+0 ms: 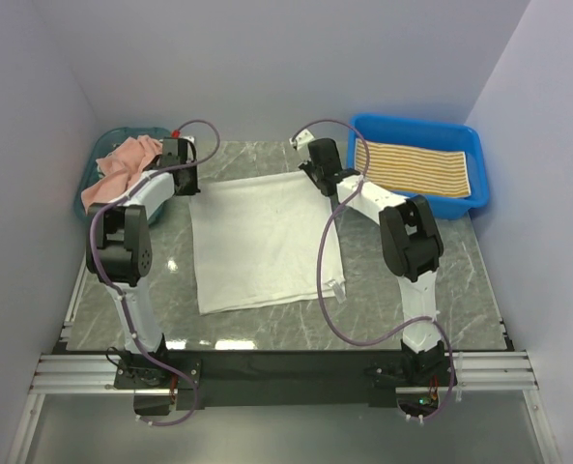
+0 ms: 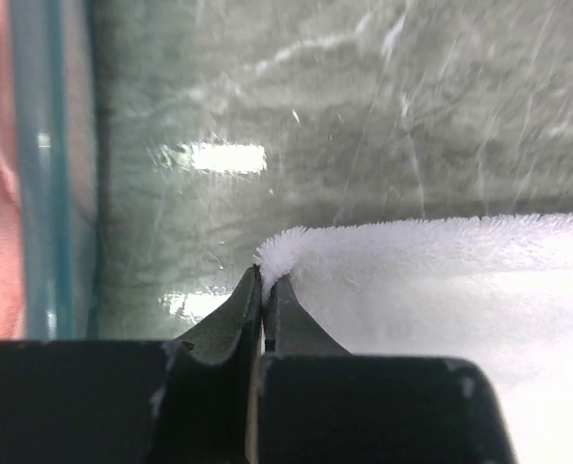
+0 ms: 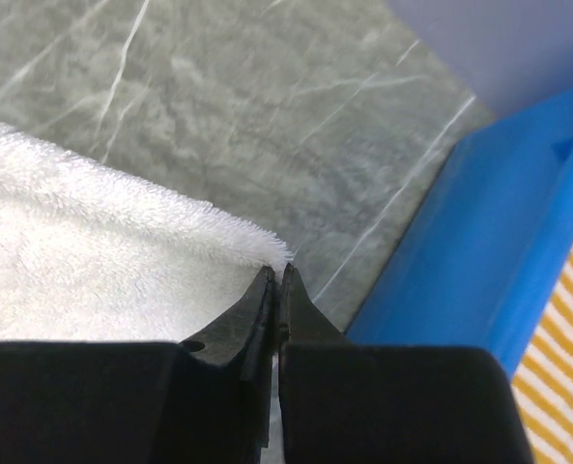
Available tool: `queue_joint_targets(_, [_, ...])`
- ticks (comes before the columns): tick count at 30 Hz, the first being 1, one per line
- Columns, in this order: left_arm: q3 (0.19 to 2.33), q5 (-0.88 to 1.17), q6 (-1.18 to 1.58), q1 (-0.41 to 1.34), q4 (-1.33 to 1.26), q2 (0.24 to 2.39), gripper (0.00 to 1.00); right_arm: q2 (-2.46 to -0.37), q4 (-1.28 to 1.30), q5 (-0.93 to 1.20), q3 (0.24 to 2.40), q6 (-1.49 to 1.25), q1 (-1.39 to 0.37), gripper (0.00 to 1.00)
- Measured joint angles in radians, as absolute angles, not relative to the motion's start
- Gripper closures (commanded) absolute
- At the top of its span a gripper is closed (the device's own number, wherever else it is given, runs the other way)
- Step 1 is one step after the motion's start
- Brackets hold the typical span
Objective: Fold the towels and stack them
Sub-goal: Fold the towel
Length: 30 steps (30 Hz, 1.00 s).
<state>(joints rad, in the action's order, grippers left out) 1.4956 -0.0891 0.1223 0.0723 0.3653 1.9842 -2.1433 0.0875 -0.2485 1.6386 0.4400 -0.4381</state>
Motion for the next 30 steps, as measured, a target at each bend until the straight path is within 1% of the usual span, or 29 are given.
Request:
queue_joint_targets(6, [1.378,-0.111,0.149,0.073,0.271,1.859,0.99,-2.091,0.002,-0.258,1.541,0.438,-0.444,1.0])
queue_joint_targets(16, [1.186,-0.117,0.279,0.073,0.224,1.662,0.99,-1.873,-0.091,-0.255,1.307,0.392,-0.463,1.0])
queue_joint_targets(22, [1.068,-0.105,0.385,0.073,0.24,1.517,0.99,-1.751,-0.103,-0.262,1.176,0.338,-0.48,1.0])
queue_joint_targets(30, [0.893,-0.054,0.509,0.072,0.297,1.284,0.99,-1.554,-0.03,-0.237,1.032,0.165,-0.487,1.0])
